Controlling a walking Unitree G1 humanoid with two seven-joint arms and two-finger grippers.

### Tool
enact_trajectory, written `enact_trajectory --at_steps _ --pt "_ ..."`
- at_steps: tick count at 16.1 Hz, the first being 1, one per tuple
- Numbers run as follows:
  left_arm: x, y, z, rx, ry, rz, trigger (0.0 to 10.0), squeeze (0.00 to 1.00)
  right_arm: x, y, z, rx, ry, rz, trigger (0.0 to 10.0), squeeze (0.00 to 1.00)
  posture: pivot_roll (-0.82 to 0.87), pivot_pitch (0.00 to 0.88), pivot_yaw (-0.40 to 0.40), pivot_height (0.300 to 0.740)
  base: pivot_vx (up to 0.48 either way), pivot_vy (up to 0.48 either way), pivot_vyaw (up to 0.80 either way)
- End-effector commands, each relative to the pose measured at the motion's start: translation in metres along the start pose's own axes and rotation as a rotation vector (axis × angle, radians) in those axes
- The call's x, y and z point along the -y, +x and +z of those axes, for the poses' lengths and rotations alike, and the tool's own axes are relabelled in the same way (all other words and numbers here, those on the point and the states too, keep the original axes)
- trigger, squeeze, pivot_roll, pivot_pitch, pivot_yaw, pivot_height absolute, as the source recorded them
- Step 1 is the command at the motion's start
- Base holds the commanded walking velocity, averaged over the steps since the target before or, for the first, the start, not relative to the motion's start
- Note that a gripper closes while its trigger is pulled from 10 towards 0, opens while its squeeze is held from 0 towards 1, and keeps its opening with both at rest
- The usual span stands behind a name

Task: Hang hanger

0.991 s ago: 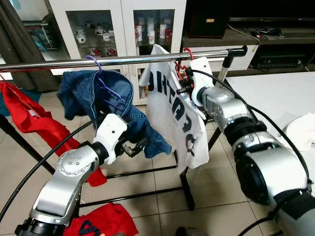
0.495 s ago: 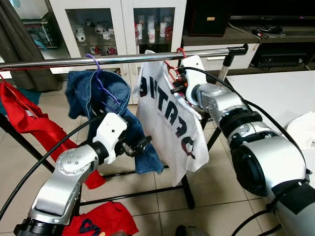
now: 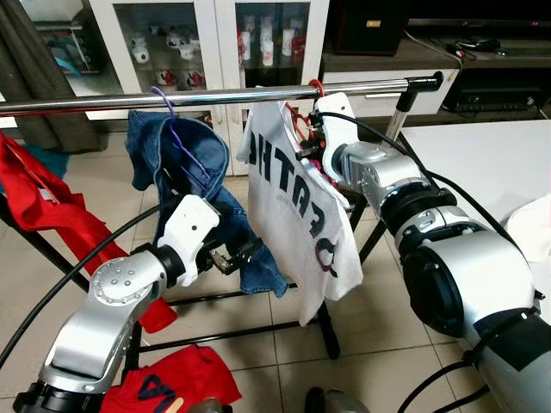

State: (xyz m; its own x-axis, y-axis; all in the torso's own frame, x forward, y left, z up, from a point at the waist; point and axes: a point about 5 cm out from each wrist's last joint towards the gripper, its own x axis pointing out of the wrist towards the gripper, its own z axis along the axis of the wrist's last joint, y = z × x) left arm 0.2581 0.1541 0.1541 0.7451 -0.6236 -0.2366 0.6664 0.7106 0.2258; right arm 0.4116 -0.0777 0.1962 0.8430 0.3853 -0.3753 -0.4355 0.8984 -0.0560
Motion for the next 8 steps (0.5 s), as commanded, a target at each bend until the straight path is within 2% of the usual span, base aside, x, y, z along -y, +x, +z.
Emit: enact_trajectory --at_steps 1,2,3,4,6,8 --pt "0.001 -0.004 0.002 -0.001 0.003 -0.005 10.0 0.00 -0.002 0.001 -0.006 -0.053 -0.009 0.001 10.0 0.00 0.08 0.141 -0.027 0.740 0.000 0.000 0.00" --pt "0.003 -0.006 0.002 -0.003 0.003 -0.008 10.0 0.00 -0.003 0.001 -0.007 -0.056 -0.014 -0.002 10.0 0.00 0.08 0.151 -0.033 0.740 0.000 0.000 0.00" --pt "0.004 -0.008 0.003 -0.003 0.002 -0.002 10.0 0.00 -0.002 0.001 -0.006 -0.043 -0.003 0.001 10.0 0.27 0.09 0.158 -0.037 0.740 0.000 0.000 0.00" --pt "0.004 -0.009 0.004 0.011 -0.005 0.007 10.0 0.00 -0.001 0.001 -0.003 -0.019 0.005 0.004 10.0 1.00 0.09 0.158 -0.040 0.740 0.000 0.000 0.00" --pt "-0.001 -0.008 0.016 0.092 -0.021 0.050 10.0 0.00 0.013 -0.007 0.016 0.108 0.046 0.046 10.0 1.00 0.08 0.132 -0.043 0.740 0.000 0.000 0.00" --pt "-0.002 -0.006 0.016 0.111 -0.071 0.052 10.0 0.00 0.029 -0.018 0.019 0.140 0.015 0.136 10.0 1.00 0.06 0.103 -0.020 0.740 0.000 0.000 0.00"
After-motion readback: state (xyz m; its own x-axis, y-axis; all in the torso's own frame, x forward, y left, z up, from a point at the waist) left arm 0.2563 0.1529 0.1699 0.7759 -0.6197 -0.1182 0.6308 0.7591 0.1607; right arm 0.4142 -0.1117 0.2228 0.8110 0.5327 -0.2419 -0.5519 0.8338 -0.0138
